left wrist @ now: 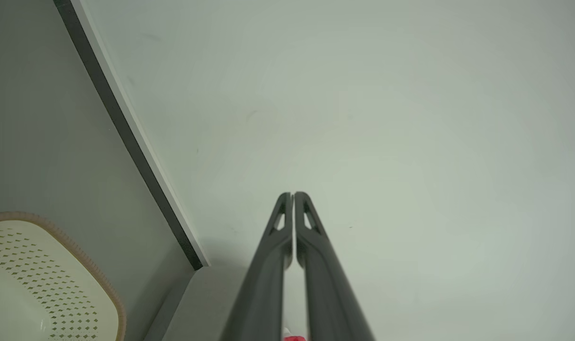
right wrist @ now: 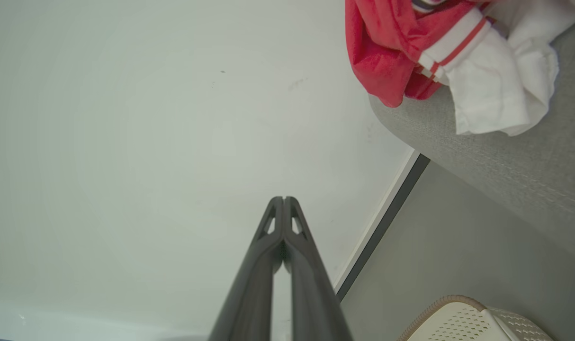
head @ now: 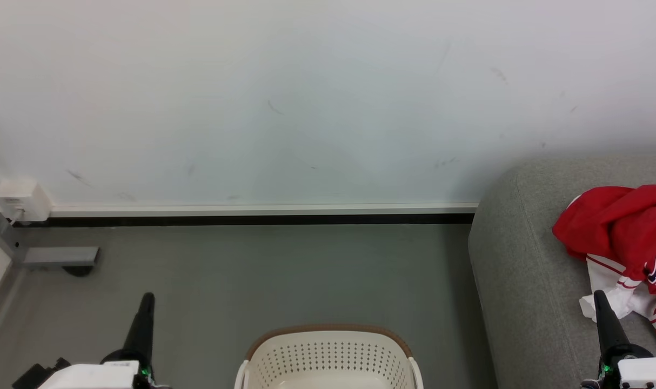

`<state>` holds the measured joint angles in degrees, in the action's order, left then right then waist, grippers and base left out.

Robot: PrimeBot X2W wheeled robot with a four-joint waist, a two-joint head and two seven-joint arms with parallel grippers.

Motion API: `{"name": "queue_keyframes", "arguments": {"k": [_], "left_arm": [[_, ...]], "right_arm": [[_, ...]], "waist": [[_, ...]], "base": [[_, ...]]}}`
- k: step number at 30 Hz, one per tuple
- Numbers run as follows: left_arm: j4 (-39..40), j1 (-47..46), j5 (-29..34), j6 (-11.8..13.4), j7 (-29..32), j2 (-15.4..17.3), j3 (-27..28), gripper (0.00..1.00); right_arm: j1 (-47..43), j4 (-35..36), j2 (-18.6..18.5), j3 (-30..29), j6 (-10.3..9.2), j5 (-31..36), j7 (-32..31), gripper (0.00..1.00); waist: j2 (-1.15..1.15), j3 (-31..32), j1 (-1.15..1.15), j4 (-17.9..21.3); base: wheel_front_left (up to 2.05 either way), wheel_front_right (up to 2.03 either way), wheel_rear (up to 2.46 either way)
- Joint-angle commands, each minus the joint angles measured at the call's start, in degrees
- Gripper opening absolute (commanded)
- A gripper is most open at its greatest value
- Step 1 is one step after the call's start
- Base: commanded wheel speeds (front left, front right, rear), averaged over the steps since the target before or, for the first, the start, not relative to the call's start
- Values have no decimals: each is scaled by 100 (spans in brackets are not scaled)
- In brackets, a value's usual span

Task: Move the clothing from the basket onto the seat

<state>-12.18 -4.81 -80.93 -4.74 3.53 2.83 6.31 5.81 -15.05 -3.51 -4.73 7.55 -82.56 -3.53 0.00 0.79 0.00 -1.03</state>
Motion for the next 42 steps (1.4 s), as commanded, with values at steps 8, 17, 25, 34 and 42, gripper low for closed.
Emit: {"name": "queue_keyframes", "arguments": {"k": [8, 17, 25, 34, 42], "left_arm": [[78, -103, -460, 1, 122, 16, 30, 0], [98, -133, -817, 11, 219, 13, 37, 0], [112, -154, -1061, 20, 295, 11, 43, 0], [115, -160, -1176, 17, 323, 10, 44, 0], [115, -160, -1176, 17, 323, 10, 44, 0]], "right_arm": [[133, 31, 12, -76, -10, -375, -114, 0], [143, 33, 23, -120, -11, -705, -203, 0], [160, 36, 30, -155, -12, -952, -262, 0], [167, 37, 27, -160, -12, -1020, -281, 0], [166, 37, 20, -151, -12, -1028, -273, 0]], "waist": [[0, -21, 0, 31], [0, -43, 0, 65], [0, -61, 0, 92], [0, -69, 0, 104], [0, -69, 0, 104]], "base": [[0, 0, 0], [0, 0, 0], [0, 0, 0], [0, 0, 0], [0, 0, 0]]}}
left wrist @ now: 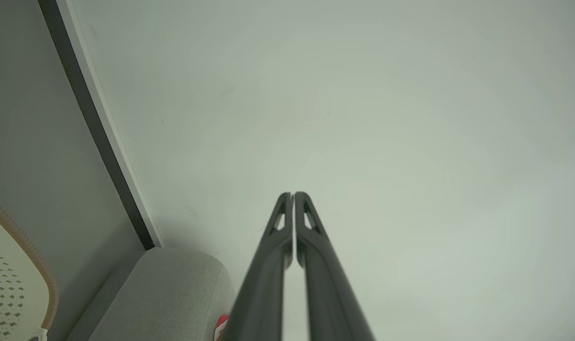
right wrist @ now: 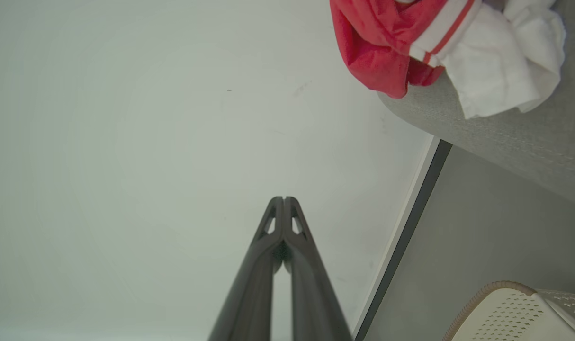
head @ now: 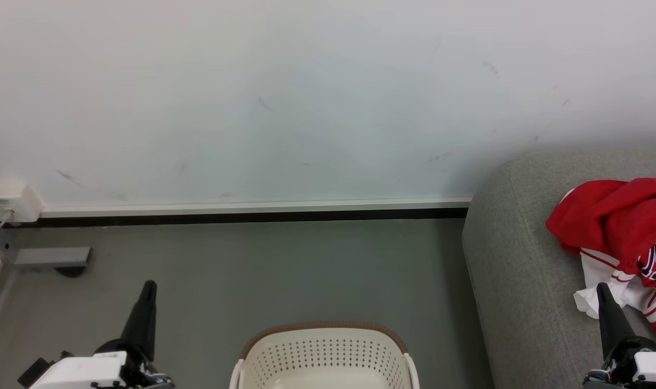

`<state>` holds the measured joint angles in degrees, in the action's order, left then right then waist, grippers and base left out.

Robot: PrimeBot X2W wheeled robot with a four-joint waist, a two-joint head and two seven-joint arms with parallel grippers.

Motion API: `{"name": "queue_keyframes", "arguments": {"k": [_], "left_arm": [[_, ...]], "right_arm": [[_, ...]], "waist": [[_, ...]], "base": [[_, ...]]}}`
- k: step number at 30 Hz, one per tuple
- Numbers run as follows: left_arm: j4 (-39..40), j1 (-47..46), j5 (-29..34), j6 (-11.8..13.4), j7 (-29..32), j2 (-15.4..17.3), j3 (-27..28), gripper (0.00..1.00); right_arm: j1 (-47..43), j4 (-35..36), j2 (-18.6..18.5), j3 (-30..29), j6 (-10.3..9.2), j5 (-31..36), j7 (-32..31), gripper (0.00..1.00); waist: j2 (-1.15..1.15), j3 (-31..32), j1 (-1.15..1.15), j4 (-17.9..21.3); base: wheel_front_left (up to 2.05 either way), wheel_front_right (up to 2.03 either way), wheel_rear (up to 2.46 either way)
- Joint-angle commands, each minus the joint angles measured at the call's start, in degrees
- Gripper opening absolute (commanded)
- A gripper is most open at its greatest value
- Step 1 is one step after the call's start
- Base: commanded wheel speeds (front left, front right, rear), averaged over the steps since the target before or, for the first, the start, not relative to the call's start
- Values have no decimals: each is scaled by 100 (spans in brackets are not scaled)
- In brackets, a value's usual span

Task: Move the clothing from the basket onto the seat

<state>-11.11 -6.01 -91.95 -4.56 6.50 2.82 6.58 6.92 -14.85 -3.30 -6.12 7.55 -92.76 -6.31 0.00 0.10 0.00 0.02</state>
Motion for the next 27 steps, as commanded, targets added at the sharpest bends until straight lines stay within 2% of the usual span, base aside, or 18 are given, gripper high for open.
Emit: {"name": "queue_keyframes", "arguments": {"k": [1, 27], "left_arm": [[8, -40, -74, 0, 27, 11, 17, 0], [8, -40, -74, 0, 27, 11, 17, 0]], "right_arm": [[55, 18, -2, -10, -12, -9, 6, 0], [51, 20, -26, 16, -12, -33, 24, 0]], "waist": [[0, 0, 0, -1], [0, 0, 0, -1]], "base": [[0, 0, 0], [0, 0, 0]]}}
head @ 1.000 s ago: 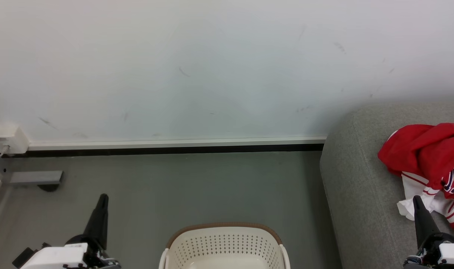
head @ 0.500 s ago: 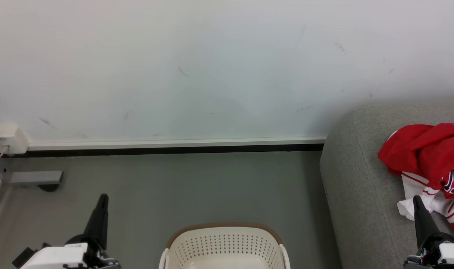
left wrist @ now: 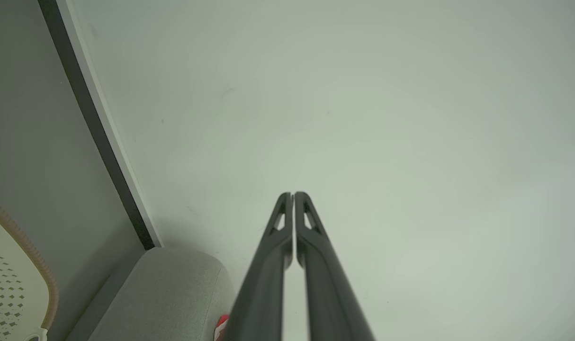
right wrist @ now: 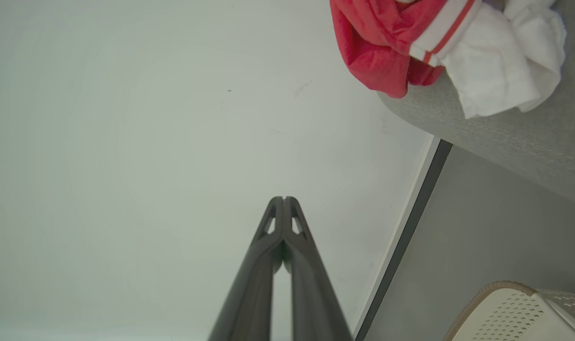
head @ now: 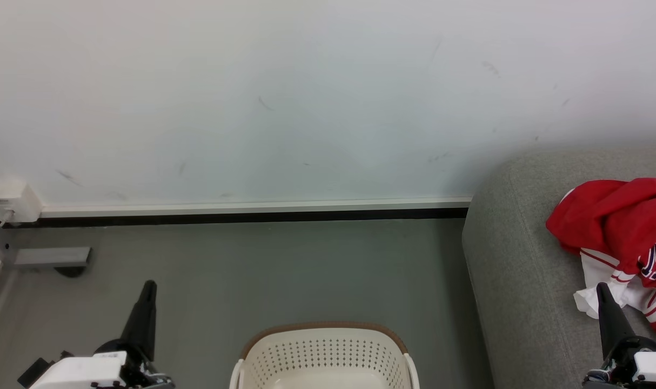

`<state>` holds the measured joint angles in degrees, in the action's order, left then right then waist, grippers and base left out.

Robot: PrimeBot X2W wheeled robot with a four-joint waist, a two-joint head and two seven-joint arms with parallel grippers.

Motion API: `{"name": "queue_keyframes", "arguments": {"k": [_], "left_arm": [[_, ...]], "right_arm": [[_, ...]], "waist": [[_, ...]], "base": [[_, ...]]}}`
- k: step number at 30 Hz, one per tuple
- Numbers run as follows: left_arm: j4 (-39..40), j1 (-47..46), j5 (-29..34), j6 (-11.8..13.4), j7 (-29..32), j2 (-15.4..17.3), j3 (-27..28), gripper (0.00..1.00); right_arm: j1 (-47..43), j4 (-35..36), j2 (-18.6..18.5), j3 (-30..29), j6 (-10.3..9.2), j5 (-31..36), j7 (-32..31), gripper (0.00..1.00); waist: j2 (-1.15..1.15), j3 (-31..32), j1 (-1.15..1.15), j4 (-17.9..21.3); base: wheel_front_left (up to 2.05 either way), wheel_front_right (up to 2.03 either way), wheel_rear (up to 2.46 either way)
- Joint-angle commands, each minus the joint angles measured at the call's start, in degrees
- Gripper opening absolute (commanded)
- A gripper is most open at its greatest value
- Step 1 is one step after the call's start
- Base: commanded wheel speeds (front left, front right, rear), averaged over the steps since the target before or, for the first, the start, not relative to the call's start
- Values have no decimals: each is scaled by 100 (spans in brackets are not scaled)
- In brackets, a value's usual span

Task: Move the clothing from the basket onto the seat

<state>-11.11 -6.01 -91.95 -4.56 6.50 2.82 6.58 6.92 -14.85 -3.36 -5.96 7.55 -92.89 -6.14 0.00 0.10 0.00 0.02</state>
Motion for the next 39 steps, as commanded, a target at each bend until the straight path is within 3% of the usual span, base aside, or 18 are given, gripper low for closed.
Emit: {"name": "queue_keyframes", "arguments": {"k": [1, 39], "left_arm": [[8, -40, -74, 0, 27, 11, 17, 0], [8, -39, -74, 0, 27, 11, 17, 0]], "right_arm": [[50, 20, -22, 1, -12, -22, 7, 0], [44, 23, -55, 42, -12, -56, 42, 0]], "waist": [[0, 0, 0, 0], [0, 0, 0, 0]], "base": [[0, 0, 0], [0, 0, 0]]}}
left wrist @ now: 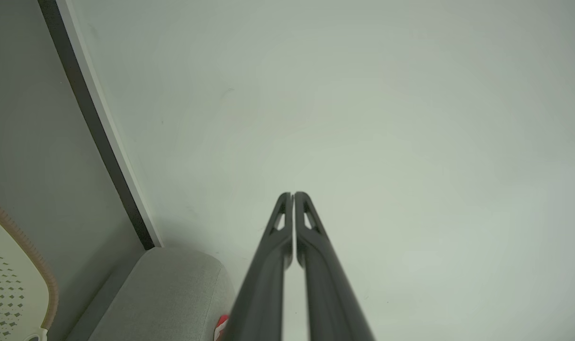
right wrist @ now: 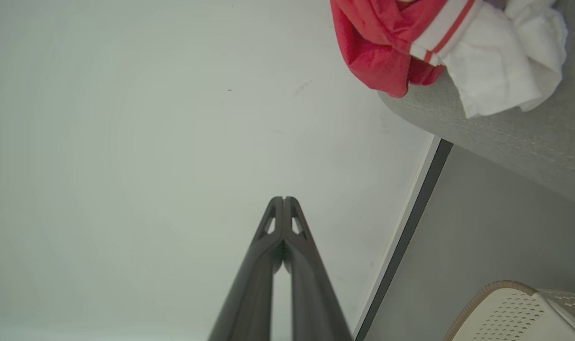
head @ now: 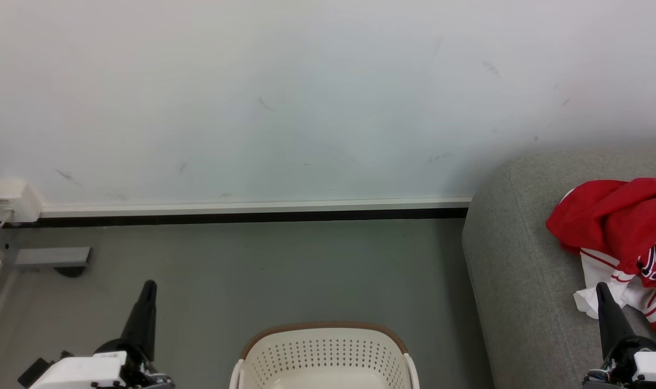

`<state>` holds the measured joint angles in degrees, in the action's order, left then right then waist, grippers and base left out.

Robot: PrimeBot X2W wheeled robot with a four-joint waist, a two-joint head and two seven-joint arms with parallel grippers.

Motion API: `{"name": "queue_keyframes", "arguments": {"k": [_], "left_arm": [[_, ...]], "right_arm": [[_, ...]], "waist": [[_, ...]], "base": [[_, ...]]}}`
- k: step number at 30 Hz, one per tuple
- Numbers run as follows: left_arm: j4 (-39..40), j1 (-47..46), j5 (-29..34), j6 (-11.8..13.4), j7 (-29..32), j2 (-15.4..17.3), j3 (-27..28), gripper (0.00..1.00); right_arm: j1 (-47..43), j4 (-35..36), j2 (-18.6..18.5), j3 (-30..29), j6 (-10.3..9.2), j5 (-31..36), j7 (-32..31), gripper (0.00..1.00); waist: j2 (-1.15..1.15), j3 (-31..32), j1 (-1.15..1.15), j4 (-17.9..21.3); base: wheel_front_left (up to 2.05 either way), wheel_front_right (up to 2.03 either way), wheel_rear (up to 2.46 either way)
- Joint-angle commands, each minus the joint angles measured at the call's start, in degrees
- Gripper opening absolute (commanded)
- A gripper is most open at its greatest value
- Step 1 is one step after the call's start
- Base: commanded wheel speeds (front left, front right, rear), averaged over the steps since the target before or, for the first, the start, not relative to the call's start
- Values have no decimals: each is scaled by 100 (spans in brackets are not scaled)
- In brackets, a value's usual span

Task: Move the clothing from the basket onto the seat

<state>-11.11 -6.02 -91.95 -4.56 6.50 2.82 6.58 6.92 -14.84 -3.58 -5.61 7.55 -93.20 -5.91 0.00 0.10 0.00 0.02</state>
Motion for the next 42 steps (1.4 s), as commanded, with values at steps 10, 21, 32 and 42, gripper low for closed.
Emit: {"name": "queue_keyframes", "arguments": {"k": [10, 21, 32, 42], "left_arm": [[8, -39, -74, 0, 26, 11, 17, 0], [8, -38, -74, 0, 27, 11, 17, 0], [9, -38, -75, 0, 25, 11, 17, 0], [9, -38, -75, 0, 25, 11, 16, 0]], "right_arm": [[43, 22, -42, 18, -12, -33, 33, 0], [41, 23, -53, 33, -12, -49, 34, 0], [38, 24, -67, 45, -12, -69, 49, 0], [36, 26, -78, 58, -12, -78, 57, 0]], "waist": [[0, 0, 0, 0], [0, 0, 0, 0], [0, 0, 0, 0], [0, 0, 0, 0]], "base": [[0, 0, 0], [0, 0, 0], [0, 0, 0], [0, 0, 0]]}}
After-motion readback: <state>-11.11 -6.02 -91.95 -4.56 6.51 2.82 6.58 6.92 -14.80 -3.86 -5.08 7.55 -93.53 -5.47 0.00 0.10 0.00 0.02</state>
